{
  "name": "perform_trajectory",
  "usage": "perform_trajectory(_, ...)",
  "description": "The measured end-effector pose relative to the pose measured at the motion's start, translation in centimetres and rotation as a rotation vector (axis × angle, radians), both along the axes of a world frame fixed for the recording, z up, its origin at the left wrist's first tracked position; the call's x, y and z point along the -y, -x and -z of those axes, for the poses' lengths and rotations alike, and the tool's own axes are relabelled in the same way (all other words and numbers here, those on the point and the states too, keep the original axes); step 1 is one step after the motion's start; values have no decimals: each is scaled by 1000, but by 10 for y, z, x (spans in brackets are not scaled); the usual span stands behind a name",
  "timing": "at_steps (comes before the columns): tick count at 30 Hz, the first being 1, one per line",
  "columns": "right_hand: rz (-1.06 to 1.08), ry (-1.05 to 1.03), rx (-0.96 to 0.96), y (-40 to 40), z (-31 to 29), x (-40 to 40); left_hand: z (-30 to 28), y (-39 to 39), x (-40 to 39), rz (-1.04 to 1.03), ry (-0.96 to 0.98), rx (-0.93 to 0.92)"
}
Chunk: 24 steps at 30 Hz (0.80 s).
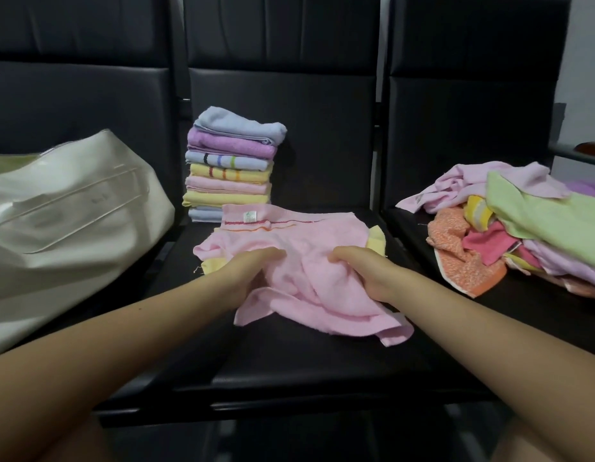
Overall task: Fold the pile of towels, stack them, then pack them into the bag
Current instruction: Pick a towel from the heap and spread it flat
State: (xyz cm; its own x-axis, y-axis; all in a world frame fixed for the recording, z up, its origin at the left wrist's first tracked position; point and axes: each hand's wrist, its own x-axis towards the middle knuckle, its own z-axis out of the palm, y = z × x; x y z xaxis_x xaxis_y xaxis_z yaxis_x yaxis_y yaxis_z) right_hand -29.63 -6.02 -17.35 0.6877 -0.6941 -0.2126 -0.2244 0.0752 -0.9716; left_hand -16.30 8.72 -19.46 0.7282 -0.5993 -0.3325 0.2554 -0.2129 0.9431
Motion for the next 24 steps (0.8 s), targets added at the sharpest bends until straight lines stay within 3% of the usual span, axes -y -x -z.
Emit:
perform_trajectory(4,-128,-113,-9,-4,2,3,-7,-11,3,-31,37,-113)
perform_trajectory(10,-69,36,42,-20,7,44,-16,-30,0,-124,99,-66)
perform_trajectory(12,-38,61,89,-14,-4,45,-22,-39,-6,-142,130,-24)
perform_trajectory(15,14,166,197,-2,-18,51,-30,-48,-19,-182,141,179)
perform_trajectory(18,51,301,218,6,-25,50,-41,-42,-35,-123,107,316)
perform_trajectory(24,57,340,293,29,-48,42,-64,-15,-60,79,314,147)
